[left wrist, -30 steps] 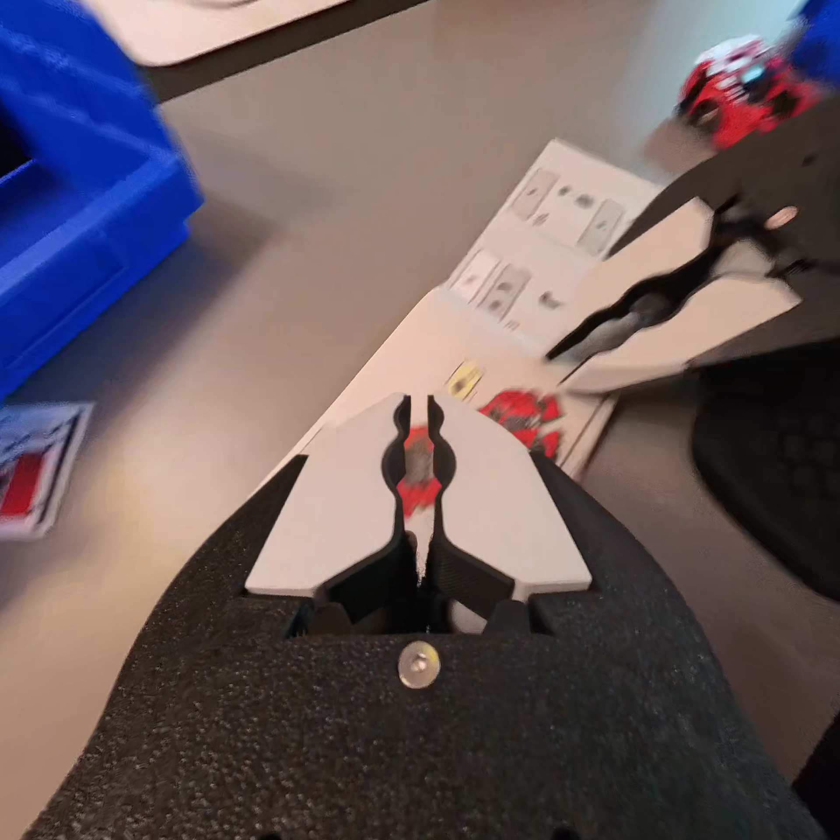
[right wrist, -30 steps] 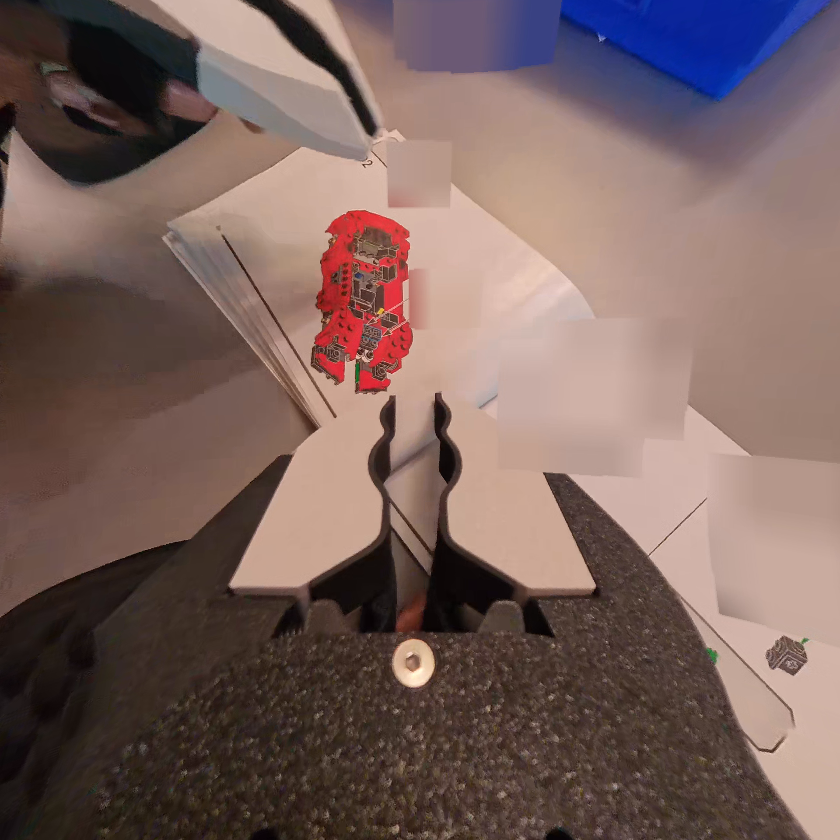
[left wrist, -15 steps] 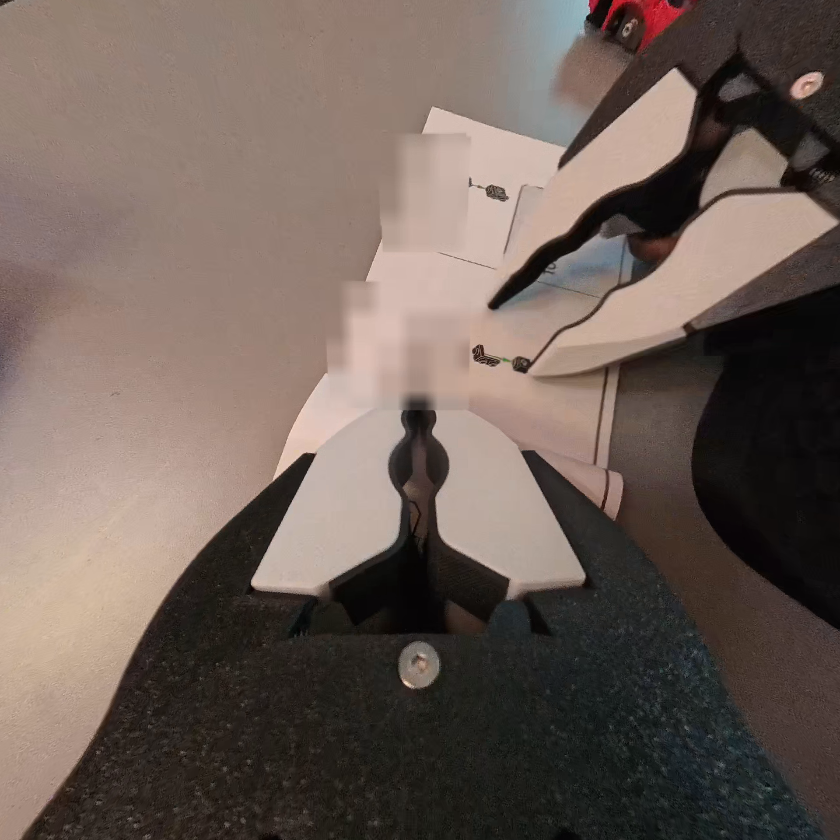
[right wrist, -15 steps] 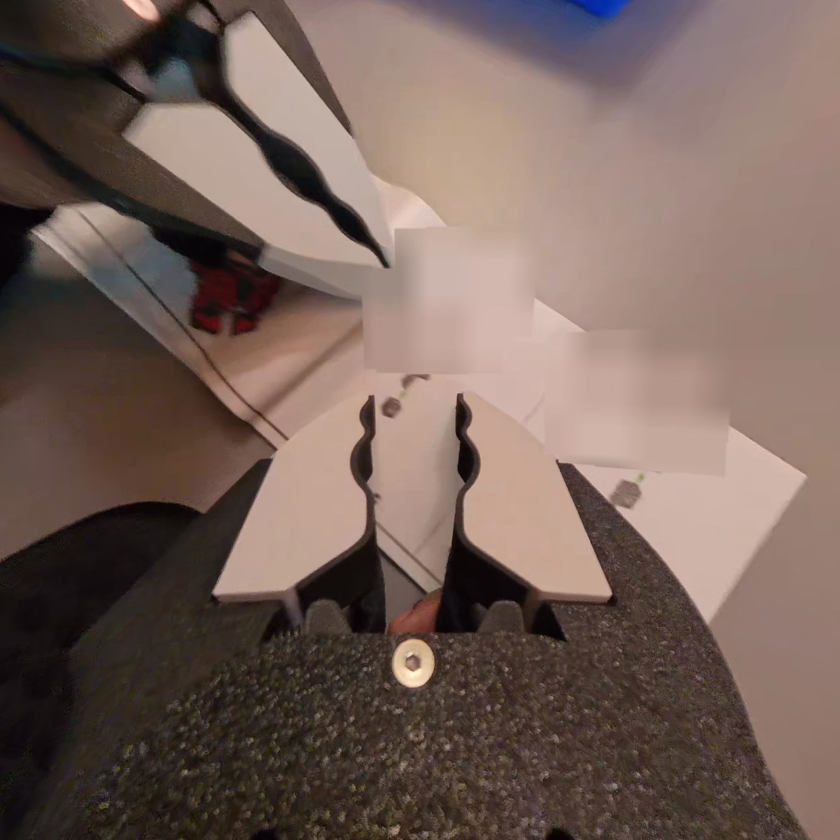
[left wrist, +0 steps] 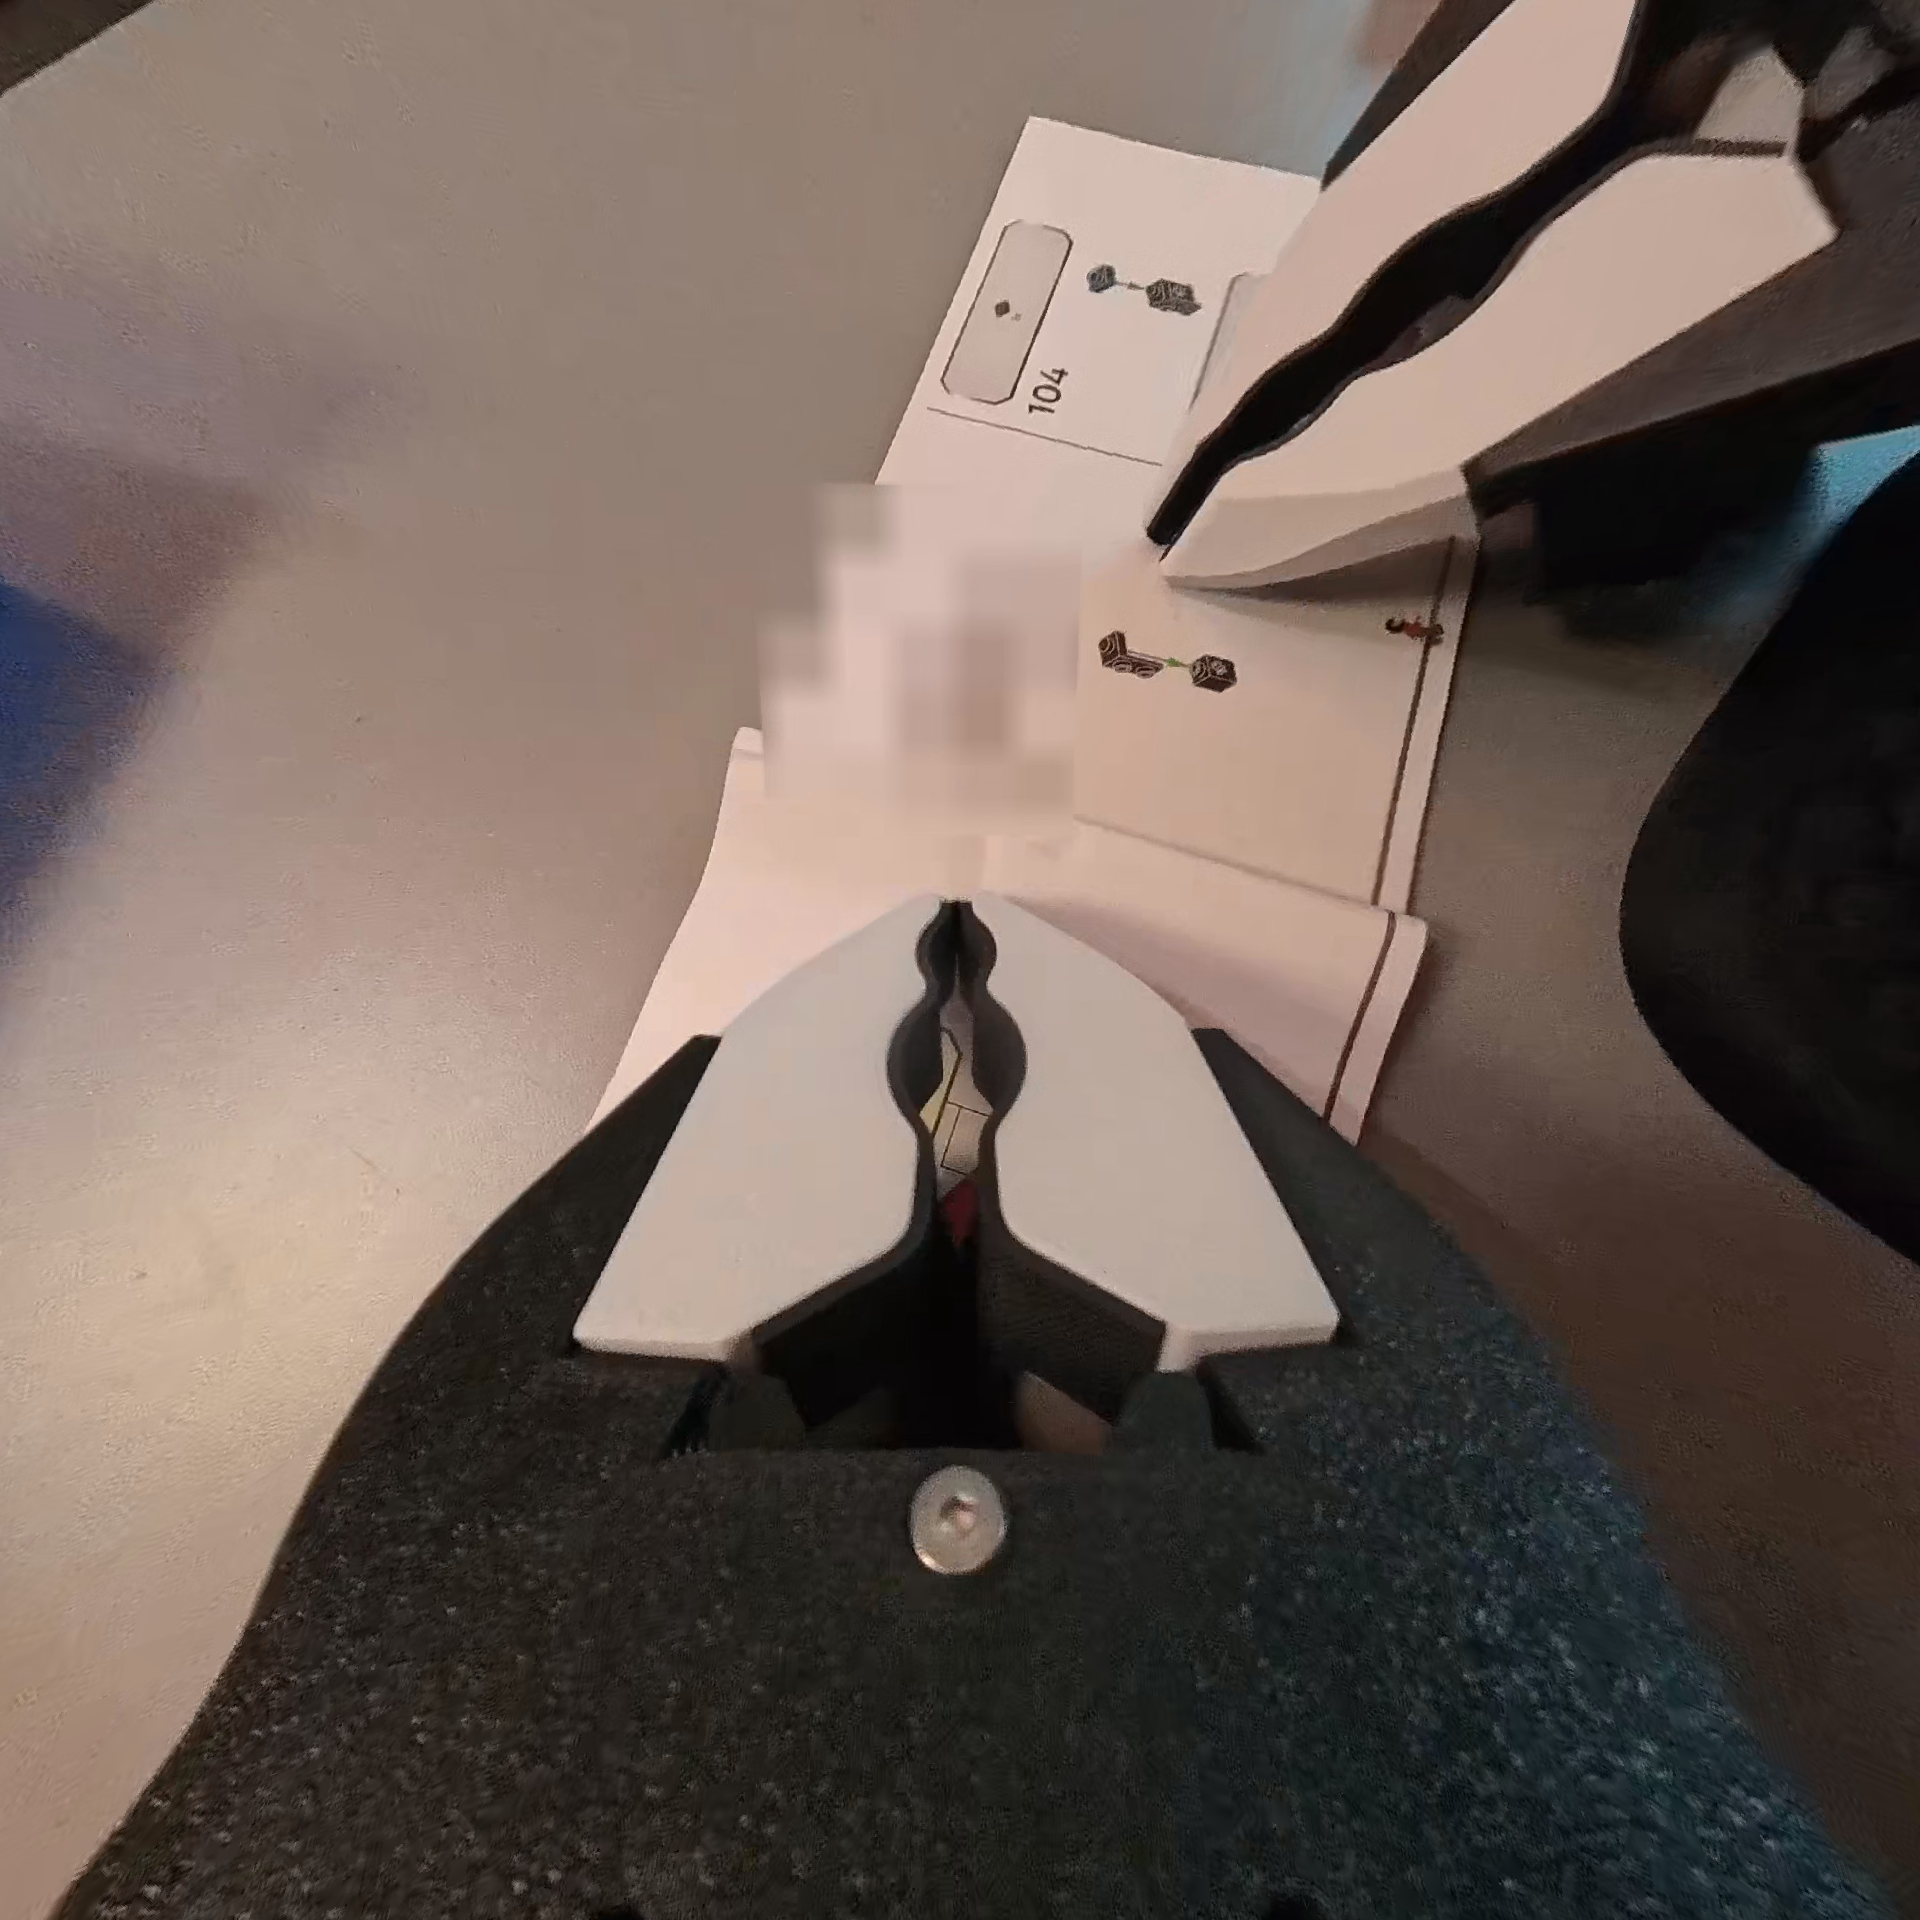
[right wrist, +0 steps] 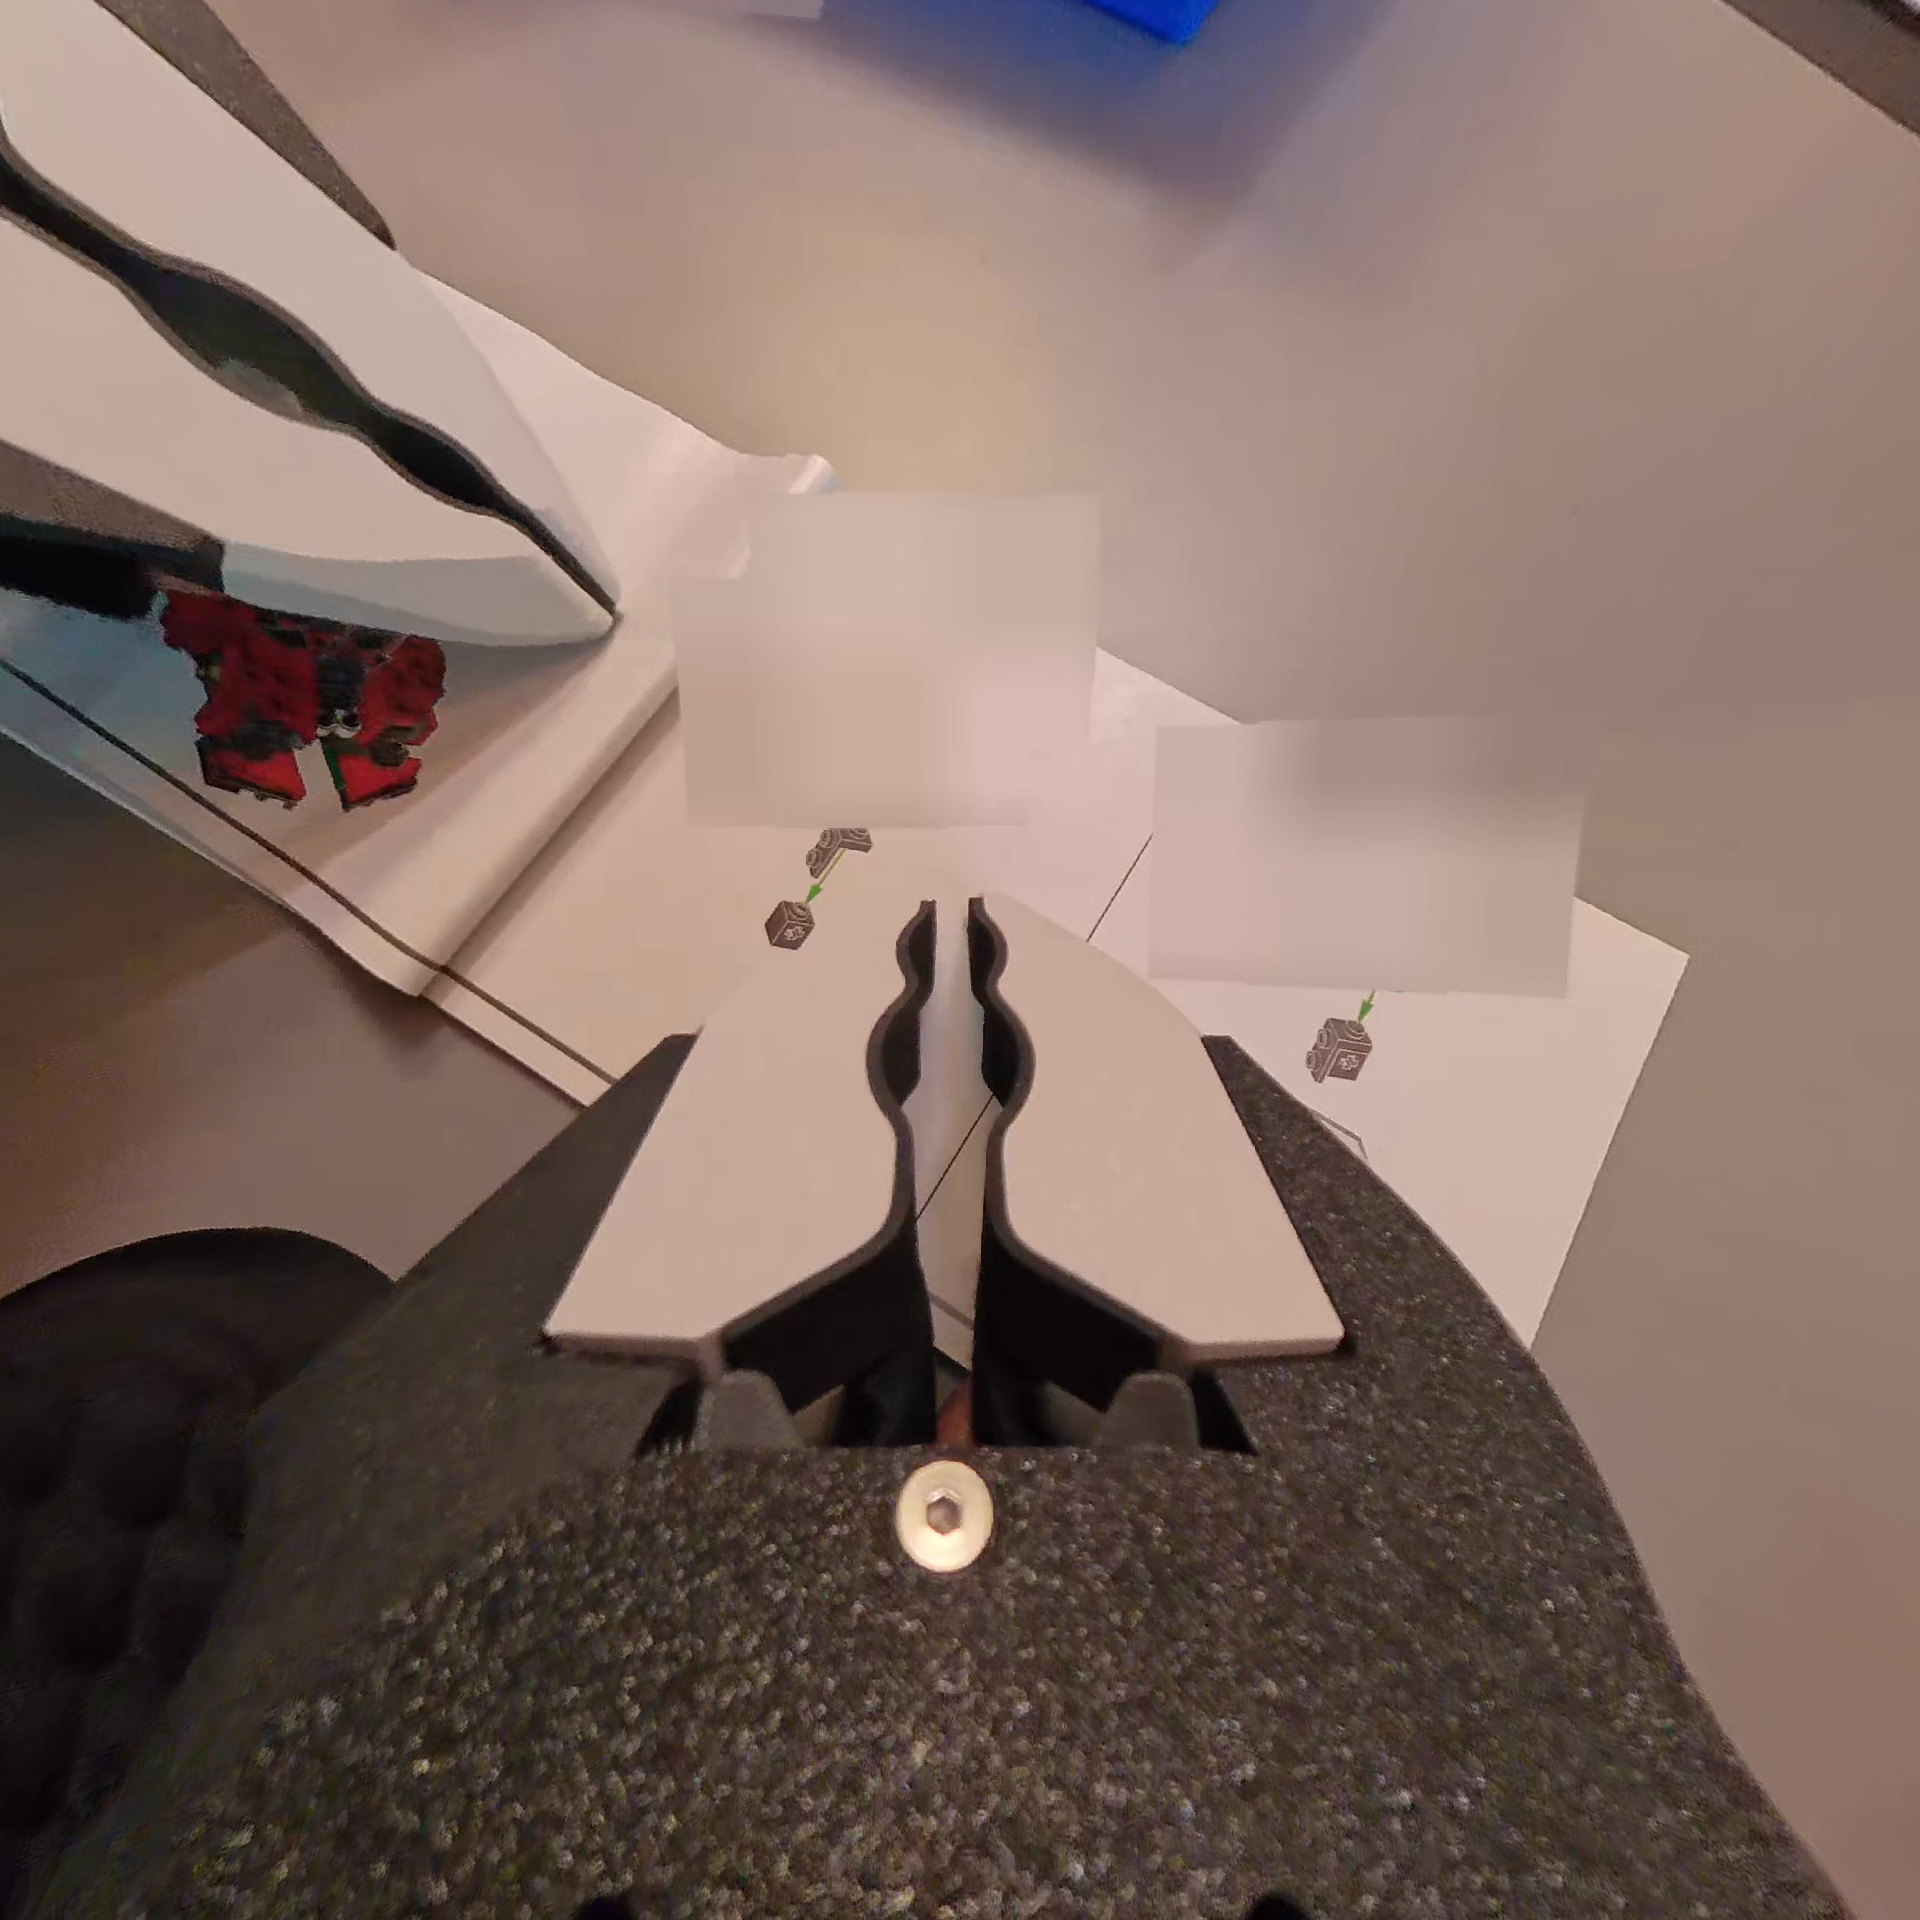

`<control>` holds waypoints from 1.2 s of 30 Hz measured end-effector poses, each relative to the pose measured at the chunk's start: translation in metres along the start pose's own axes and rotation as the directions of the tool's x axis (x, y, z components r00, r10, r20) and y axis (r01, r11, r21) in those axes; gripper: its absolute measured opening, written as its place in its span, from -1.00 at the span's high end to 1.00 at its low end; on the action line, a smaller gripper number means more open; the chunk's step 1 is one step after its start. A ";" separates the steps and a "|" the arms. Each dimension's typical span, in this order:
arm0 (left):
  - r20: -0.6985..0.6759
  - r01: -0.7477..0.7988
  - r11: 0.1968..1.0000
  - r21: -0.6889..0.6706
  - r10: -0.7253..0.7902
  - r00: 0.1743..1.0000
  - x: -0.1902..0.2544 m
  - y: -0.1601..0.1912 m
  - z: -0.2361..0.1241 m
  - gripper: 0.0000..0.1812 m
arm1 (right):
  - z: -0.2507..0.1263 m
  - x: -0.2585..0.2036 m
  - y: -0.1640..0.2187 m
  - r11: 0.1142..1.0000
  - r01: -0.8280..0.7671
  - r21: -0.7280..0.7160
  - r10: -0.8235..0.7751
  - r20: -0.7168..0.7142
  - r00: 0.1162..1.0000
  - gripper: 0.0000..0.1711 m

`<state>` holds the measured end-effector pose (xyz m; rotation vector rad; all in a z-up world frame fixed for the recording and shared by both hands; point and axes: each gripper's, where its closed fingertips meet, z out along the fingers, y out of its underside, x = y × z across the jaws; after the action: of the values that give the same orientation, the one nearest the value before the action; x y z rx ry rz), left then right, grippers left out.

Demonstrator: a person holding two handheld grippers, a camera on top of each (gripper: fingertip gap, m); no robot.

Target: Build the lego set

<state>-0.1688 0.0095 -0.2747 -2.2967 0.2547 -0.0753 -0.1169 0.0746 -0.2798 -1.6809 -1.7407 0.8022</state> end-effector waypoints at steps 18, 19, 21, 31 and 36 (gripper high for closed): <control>0.034 -0.040 0.999 0.015 0.039 0.999 0.001 0.005 -0.006 1.00 | 0.052 -0.051 -0.055 0.998 0.057 -0.028 -0.028 0.612 0.790 1.00; 0.037 -0.044 0.999 0.017 0.043 0.998 0.001 0.004 -0.006 1.00 | 0.052 -0.051 -0.055 0.998 0.046 -0.034 -0.016 0.609 0.793 1.00; 0.010 -0.049 0.998 0.050 0.049 0.999 0.004 -0.004 -0.007 1.00 | 0.052 -0.050 -0.054 0.999 0.028 -0.043 0.004 0.604 0.797 1.00; -0.040 -0.129 0.992 0.005 0.129 0.991 0.025 -0.011 0.016 1.00 | 0.051 -0.050 -0.054 0.987 -0.073 -0.142 0.151 0.675 0.722 1.00; -0.018 -0.169 0.986 0.006 0.169 0.985 0.025 -0.010 0.017 1.00 | 0.069 -0.028 -0.061 0.985 -0.138 -0.105 0.172 0.494 0.852 1.00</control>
<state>-0.1401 0.0229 -0.2791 -2.2616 0.4575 -0.0103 -0.2079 0.0439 -0.2785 -1.7811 -1.9990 1.3734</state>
